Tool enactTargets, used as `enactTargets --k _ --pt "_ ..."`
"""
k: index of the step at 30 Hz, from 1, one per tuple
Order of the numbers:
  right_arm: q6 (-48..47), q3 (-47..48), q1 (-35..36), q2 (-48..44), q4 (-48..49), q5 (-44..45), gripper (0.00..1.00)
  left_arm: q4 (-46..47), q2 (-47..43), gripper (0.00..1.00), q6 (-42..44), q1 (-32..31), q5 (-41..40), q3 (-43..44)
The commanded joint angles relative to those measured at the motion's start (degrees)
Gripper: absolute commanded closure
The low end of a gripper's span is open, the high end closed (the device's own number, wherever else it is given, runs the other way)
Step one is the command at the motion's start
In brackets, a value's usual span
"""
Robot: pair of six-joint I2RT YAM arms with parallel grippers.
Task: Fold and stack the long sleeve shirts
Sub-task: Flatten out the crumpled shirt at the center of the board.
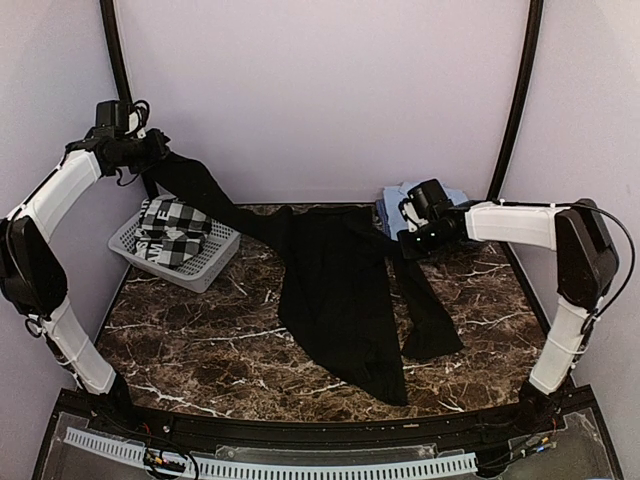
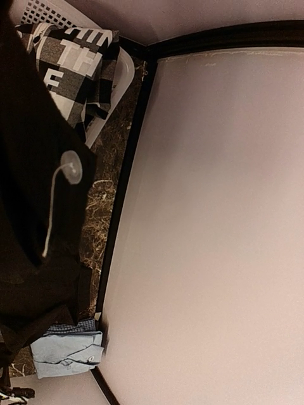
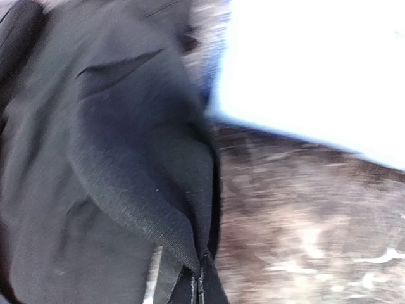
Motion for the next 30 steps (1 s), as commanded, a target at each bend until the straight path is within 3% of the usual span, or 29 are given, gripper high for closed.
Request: enactTargets --k 1,18,27,30 --pt "1.5 -2.1 -5.8 -3.4 -1.1 2.0 1.0 -1.0 -0.5 1.0 1.3 2.3 0.6 1.6" --pt "2.3 -0.5 -18.9 -1.3 -2.3 1.4 1.0 -3.4 0.2 1.0 0.6 9.0 0.1 1.5" --pt "1.5 4.7 -19.8 1.9 -4.3 1.2 1.0 0.6 -1.7 1.0 1.4 6.2 14.4 -2.6" --pt "1.5 5.3 -19.5 1.9 -4.5 -0.6 0.85 1.6 -3.8 1.0 3.0 0.8 15.5 -5.4"
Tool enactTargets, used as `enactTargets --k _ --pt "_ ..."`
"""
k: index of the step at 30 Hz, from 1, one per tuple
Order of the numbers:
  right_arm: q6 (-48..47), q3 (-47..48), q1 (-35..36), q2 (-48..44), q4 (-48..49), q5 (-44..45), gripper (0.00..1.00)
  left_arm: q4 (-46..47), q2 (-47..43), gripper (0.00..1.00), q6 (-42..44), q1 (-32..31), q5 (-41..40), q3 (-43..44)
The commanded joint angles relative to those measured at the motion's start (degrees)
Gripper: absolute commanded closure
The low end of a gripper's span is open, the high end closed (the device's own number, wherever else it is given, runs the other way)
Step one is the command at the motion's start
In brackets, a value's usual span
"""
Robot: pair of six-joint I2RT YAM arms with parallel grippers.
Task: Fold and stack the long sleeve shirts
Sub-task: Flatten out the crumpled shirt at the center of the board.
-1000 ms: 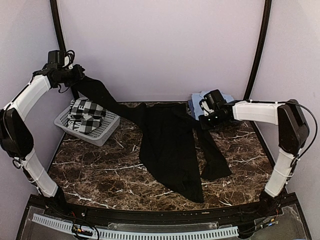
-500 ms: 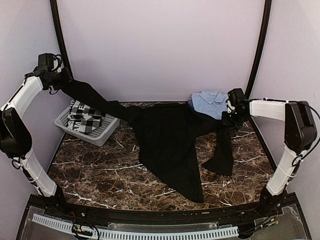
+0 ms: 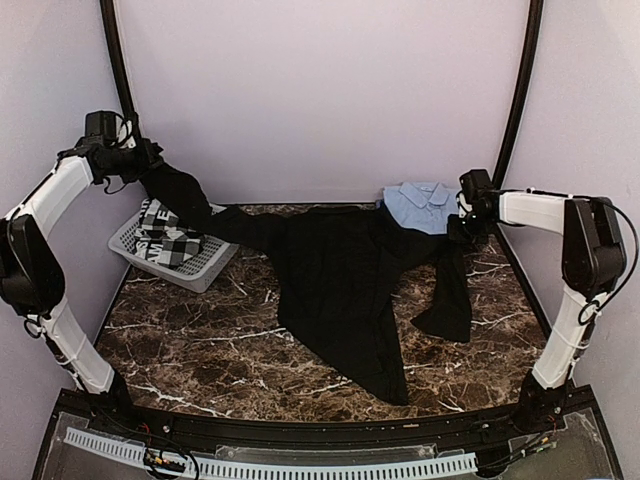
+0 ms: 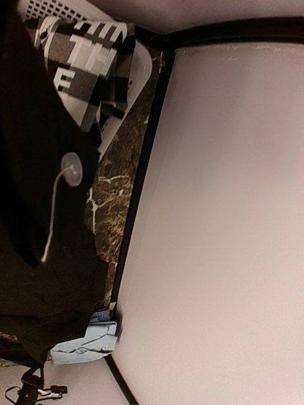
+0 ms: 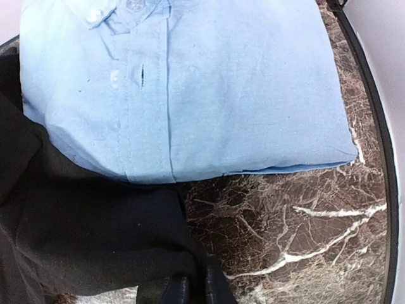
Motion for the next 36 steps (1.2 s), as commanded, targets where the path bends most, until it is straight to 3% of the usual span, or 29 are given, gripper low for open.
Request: enactTargets --k 1,7,12,26,36 --pt "0.2 2.3 0.1 0.3 -0.6 -1.6 0.79 2.4 -4.6 1.0 2.5 -7.3 6.3 -5.1" --pt "-0.3 2.0 3.1 -2.6 -1.5 0.2 0.51 4.7 -6.9 1.0 1.3 -16.7 7.2 -13.6" --pt "-1.0 0.9 6.9 -5.1 -1.6 0.3 0.4 7.9 -9.1 1.0 -1.4 -22.4 8.5 -22.7" --pt "-3.3 -2.6 27.1 -5.1 1.2 -14.4 0.36 4.7 -20.2 1.0 -7.5 -27.7 2.8 -48.8" --pt "-2.4 -6.1 33.1 -3.8 2.0 -18.0 0.35 3.7 -21.3 0.99 -9.9 -30.9 2.9 -58.3"
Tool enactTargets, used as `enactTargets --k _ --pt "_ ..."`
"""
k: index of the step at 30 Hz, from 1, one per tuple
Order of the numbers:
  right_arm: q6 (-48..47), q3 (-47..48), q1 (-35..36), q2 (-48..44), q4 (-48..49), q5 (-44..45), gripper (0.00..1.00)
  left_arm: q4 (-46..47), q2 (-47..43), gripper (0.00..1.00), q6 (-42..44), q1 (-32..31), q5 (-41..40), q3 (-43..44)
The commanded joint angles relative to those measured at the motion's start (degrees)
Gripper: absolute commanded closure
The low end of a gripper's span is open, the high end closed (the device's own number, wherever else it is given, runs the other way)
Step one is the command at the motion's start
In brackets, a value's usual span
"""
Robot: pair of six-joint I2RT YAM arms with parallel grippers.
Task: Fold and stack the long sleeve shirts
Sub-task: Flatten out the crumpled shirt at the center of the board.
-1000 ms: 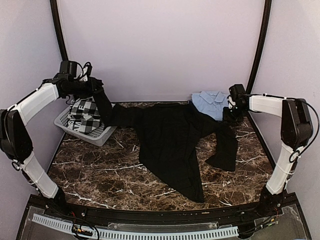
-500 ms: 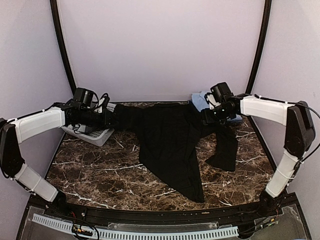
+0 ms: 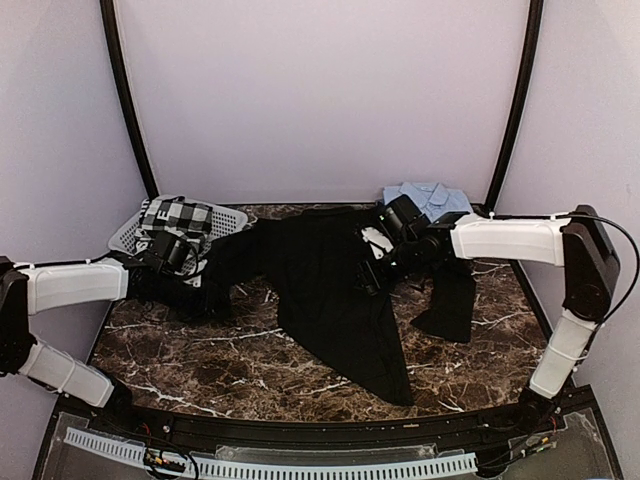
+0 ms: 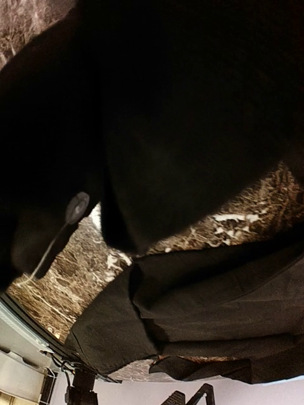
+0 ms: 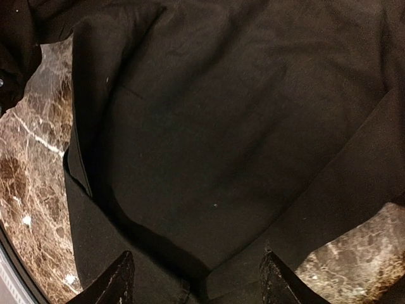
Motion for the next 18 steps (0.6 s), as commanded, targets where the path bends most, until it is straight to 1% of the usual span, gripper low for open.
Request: enactTargets --k 1,4,7,8,9,11,15,18 --pt "0.0 -1.4 1.6 1.5 1.5 -2.4 0.35 -2.9 -1.1 0.99 -1.6 -0.8 -0.8 -2.3" --pt "-0.7 -1.9 2.1 2.3 1.5 -3.4 0.34 -4.4 -0.9 0.97 -2.8 -0.9 -2.0 -1.9" --pt "-1.4 -2.3 2.6 3.3 1.3 -4.6 0.34 -6.5 -1.1 0.9 -3.8 -0.9 -4.4 -0.3" --pt "-1.6 -2.5 2.8 3.5 1.3 -5.0 0.34 -6.8 -1.7 0.88 -4.4 -1.0 -4.7 0.3" --pt "-1.8 -2.8 3.0 3.6 1.2 -5.4 0.34 -6.6 -2.2 0.84 -4.6 -1.1 -4.9 0.6" --pt "-2.0 -3.2 3.4 4.0 0.8 -5.4 0.34 -6.4 -3.7 0.81 -5.1 -1.2 -4.8 1.9" --pt "-2.2 -4.4 3.7 4.3 0.5 -5.3 0.35 -5.6 -5.8 0.78 -5.3 -2.0 -3.9 5.5" --pt "-2.3 -5.2 3.9 4.7 0.8 -6.3 0.38 -4.9 -5.9 0.76 -5.7 -2.8 -3.4 7.8"
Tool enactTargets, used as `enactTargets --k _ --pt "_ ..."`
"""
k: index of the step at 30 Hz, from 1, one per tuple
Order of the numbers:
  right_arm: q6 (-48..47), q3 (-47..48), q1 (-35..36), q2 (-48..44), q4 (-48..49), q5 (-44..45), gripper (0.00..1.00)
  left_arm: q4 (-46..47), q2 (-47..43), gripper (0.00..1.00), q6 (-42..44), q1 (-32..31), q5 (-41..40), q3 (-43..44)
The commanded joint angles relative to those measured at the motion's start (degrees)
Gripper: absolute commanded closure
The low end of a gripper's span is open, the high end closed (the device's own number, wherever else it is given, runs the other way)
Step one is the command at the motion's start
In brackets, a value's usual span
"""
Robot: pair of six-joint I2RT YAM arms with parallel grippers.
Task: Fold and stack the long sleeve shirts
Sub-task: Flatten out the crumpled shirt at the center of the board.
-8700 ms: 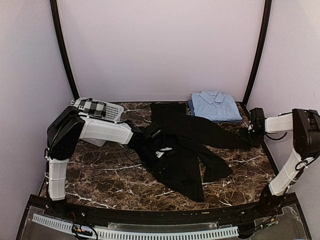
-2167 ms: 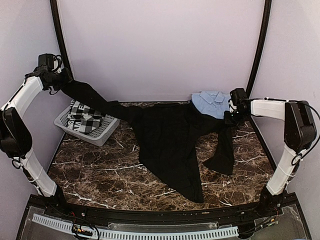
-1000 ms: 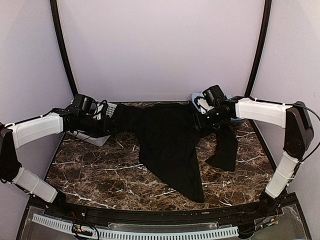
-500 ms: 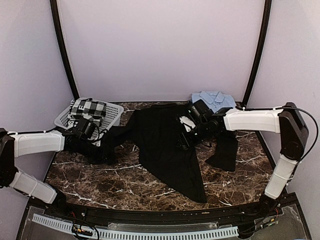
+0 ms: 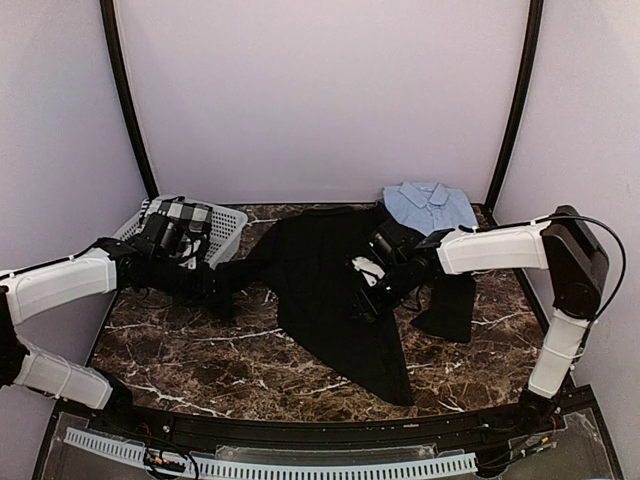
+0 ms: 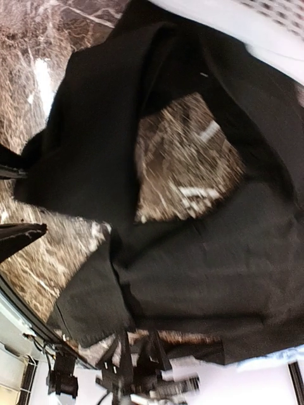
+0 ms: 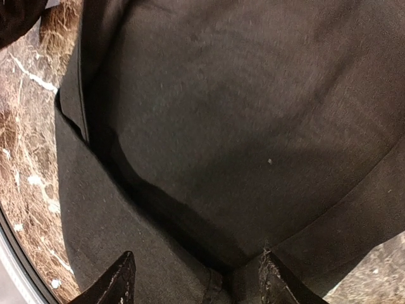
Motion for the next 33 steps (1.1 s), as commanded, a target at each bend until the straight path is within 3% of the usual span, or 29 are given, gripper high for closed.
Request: enactTargets --k 1,10,13,18,24,33 --pt "-0.7 -1.5 0.6 1.1 0.9 -1.7 0.39 0.8 -1.6 0.76 -1.0 -1.1 0.4 4.0" --pt "-0.4 -2.2 2.2 1.4 0.9 -4.0 0.55 10.8 4.7 0.76 -3.8 -2.4 1.9 6.6" --pt "-0.2 -2.5 2.5 0.4 0.7 -4.5 0.69 14.4 9.6 0.76 -4.3 -3.7 3.0 9.1" --pt "0.9 -2.9 3.3 -2.9 0.4 -7.3 1.0 16.9 19.3 0.75 -3.8 -6.5 3.4 15.4" --pt "2.3 -3.0 6.5 -6.0 0.3 -10.4 1.0 17.5 26.0 0.75 -3.2 -8.4 4.6 22.0" --pt "3.8 0.5 16.0 -6.8 0.5 -15.6 1.0 11.1 36.6 0.75 0.1 -12.7 6.7 31.2"
